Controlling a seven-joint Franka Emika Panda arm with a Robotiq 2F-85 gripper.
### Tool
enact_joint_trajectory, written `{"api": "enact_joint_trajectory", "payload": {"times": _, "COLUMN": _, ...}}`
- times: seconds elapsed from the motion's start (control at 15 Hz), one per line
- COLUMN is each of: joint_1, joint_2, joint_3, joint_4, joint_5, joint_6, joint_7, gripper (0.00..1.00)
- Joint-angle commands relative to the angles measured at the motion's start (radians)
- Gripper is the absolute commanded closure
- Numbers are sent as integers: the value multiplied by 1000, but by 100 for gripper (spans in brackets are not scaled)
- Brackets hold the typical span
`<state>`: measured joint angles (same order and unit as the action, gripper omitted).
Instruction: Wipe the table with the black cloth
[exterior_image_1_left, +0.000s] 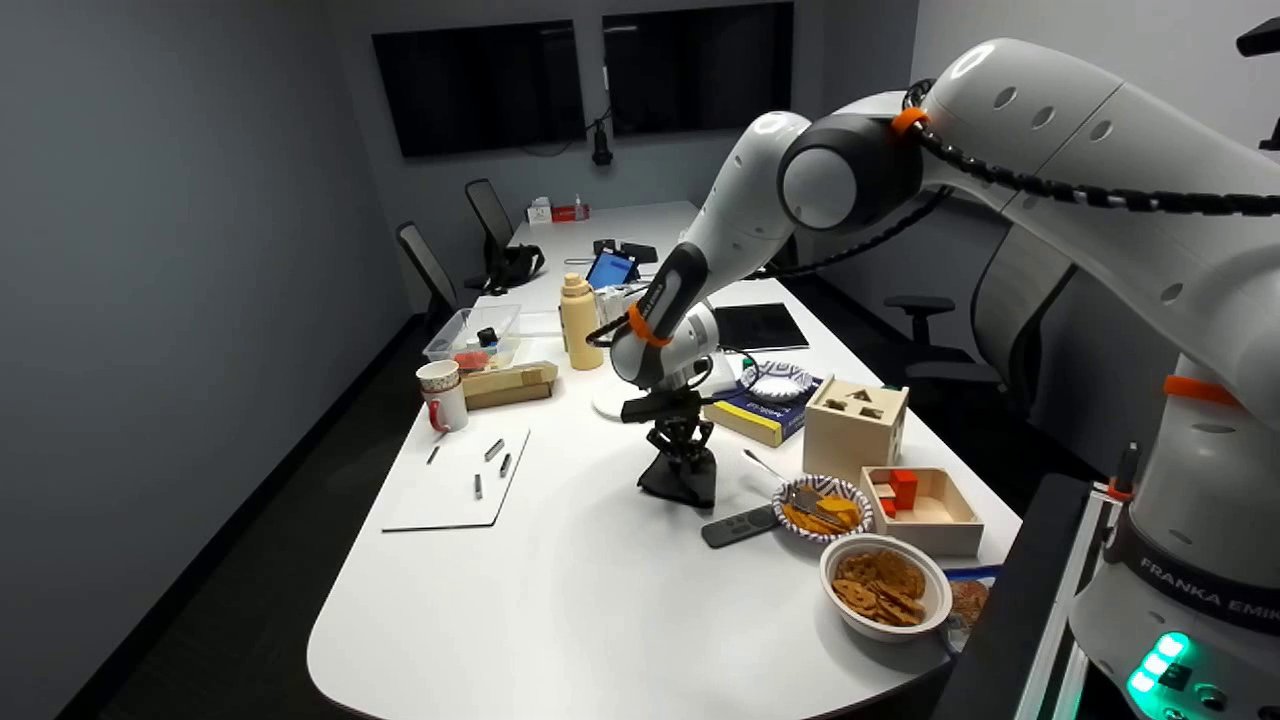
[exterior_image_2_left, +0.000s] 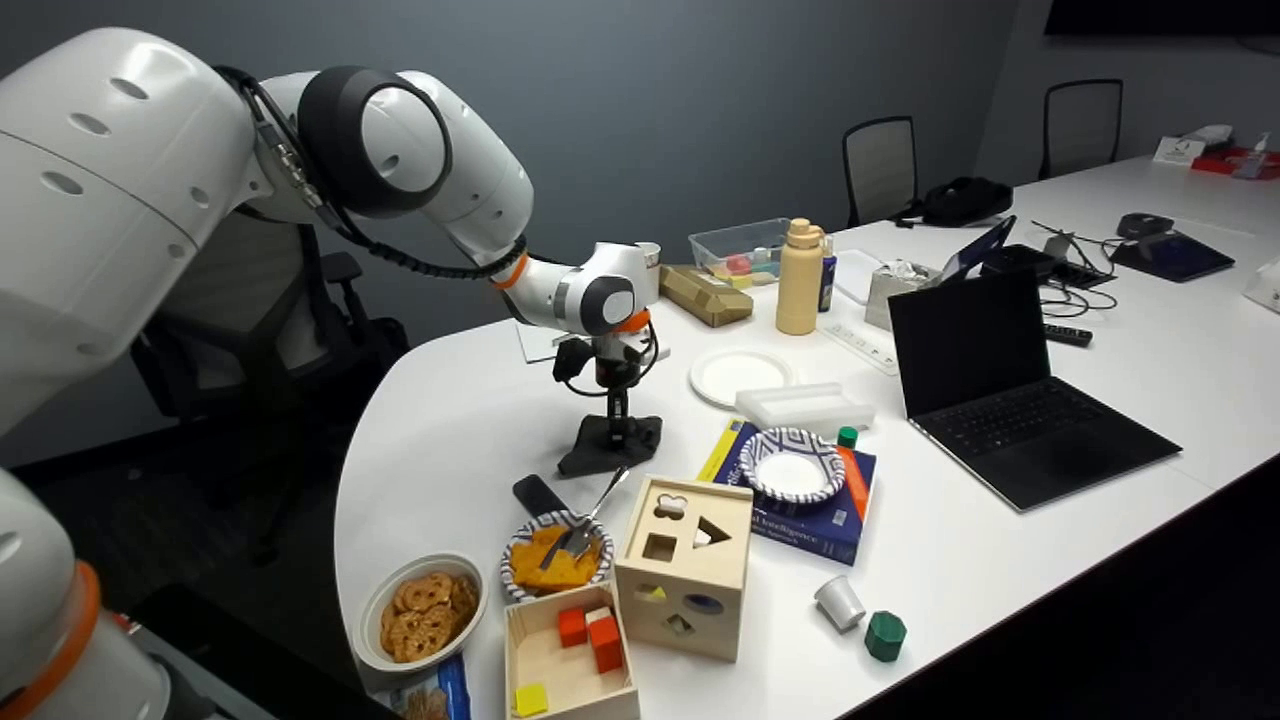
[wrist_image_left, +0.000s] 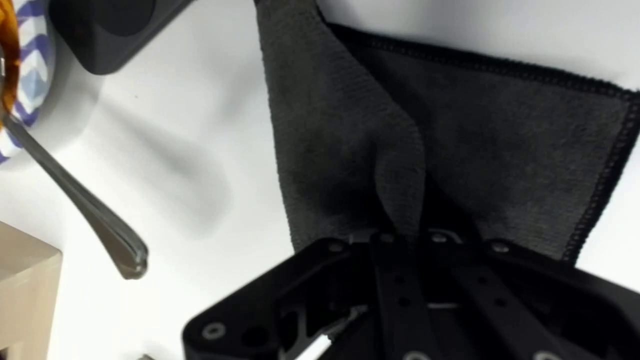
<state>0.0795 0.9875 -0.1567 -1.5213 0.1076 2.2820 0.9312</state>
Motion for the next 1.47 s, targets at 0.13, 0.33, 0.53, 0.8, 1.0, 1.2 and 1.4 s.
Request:
{"api": "enact_joint_trajectory", "payload": {"times": 0.13, "joint_1": -8, "joint_2": 81, "joint_3": 104, "joint_4": 82, "joint_5": 19, "joint_6": 81, "joint_7": -168, "gripper": 99}}
{"api": "enact_joint_trajectory", "payload": {"times": 0.33, "joint_1": 2, "joint_2": 75, "joint_3": 134, "joint_4": 63, "joint_5": 29, "joint_6": 88, "joint_7": -236, "gripper": 99}}
{"api": "enact_joint_trajectory", "payload": {"times": 0.53, "joint_1": 17, "joint_2": 59, "joint_3": 118, "joint_4": 28, "joint_5": 23, "joint_6": 50, "joint_7": -241, "gripper": 99}}
{"api": "enact_joint_trajectory", "payload": {"times": 0.8, "joint_1": 18, "joint_2": 11, "joint_3": 82, "joint_4": -53, "joint_5": 27, "joint_6": 53, "joint_7": -197, "gripper": 99}}
{"api": "enact_joint_trajectory", "payload": {"times": 1.0, "joint_1": 4, "joint_2": -20, "joint_3": 76, "joint_4": -112, "joint_5": 48, "joint_6": 50, "joint_7": -195, "gripper": 99}}
{"api": "enact_joint_trajectory", "payload": {"times": 1.2, "joint_1": 1, "joint_2": -53, "joint_3": 52, "joint_4": -179, "joint_5": 65, "joint_6": 61, "joint_7": -172, "gripper": 99}}
{"api": "enact_joint_trajectory", "payload": {"times": 1.4, "joint_1": 2, "joint_2": -84, "joint_3": 13, "joint_4": -250, "joint_5": 68, "joint_6": 99, "joint_7": -126, "gripper": 99}}
